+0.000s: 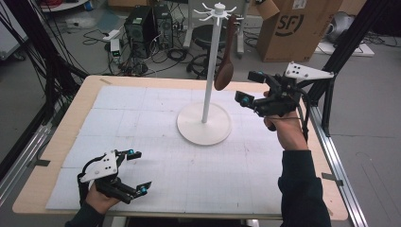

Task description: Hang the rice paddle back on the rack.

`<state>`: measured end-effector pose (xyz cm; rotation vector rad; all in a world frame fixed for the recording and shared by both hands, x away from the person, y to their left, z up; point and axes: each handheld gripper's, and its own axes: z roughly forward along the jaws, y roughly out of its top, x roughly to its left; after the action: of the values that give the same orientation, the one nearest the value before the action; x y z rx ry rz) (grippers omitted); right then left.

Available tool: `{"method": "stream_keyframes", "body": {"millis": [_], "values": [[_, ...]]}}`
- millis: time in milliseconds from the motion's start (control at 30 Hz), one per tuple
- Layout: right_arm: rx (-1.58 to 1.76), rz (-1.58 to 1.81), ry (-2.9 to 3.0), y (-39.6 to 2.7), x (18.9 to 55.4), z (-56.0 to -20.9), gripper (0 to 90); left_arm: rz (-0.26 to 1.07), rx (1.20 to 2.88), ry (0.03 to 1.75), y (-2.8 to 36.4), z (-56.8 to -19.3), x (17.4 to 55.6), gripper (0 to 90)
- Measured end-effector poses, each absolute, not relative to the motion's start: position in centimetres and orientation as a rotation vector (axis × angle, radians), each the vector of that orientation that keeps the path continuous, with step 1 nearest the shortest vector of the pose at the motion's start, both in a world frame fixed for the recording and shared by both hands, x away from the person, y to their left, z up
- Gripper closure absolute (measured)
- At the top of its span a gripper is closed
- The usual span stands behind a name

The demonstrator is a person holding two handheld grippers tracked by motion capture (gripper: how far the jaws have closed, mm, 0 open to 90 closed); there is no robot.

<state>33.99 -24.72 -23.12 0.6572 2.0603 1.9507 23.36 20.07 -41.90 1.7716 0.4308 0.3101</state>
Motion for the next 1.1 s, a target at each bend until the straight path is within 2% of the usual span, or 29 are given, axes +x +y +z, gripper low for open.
{"method": "stream_keyframes", "body": {"millis": [600, 1100], "values": [[0.623, 1.611, 2.325, -24.7, 30.8, -28.7, 0.6, 0.311, 1.768, 0.445, 20.0, -41.9, 23.6, 1.7], [0.646, 1.558, 2.367, -25.4, 29.6, -31.9, 0.6, 0.317, 1.746, 0.469, 20.5, -41.6, 23.9, 1.6]]}}
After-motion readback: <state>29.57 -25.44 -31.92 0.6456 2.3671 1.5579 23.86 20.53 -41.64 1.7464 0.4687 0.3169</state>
